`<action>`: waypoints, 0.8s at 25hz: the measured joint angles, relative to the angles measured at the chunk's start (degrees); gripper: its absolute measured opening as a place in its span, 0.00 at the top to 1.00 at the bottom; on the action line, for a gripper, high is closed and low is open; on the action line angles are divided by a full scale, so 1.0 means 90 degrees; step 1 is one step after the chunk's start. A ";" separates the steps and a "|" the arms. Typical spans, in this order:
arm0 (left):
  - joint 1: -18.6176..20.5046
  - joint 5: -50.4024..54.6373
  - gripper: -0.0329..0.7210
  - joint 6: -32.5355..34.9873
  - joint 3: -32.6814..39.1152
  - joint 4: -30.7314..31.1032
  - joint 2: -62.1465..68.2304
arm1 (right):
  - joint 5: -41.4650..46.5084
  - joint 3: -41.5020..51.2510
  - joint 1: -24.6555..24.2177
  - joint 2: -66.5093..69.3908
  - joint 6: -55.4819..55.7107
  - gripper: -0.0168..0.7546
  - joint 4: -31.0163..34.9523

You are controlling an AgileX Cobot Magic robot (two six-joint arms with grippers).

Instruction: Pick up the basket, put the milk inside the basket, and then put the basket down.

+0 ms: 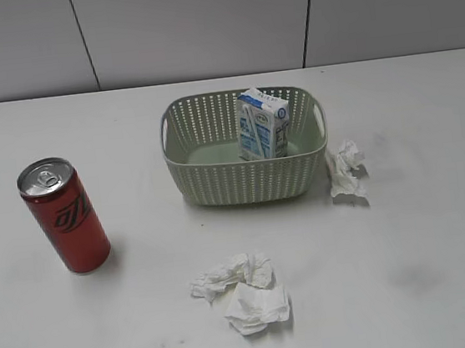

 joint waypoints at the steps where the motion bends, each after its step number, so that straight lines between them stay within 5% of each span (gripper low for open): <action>1: 0.0000 0.0000 0.17 0.0000 0.0009 0.0000 0.0000 | 0.0000 0.0000 0.0000 0.0000 0.0000 0.22 0.0000; 10: 0.0117 0.0000 0.17 0.0002 0.0030 0.0000 0.0000 | 0.0000 0.0044 0.0000 0.0000 -0.0237 0.22 -0.0019; 20: 0.1456 0.0000 0.17 0.0002 0.0034 0.0000 0.0000 | 0.0018 0.0044 0.0000 -0.0496 -0.0199 0.22 -0.0094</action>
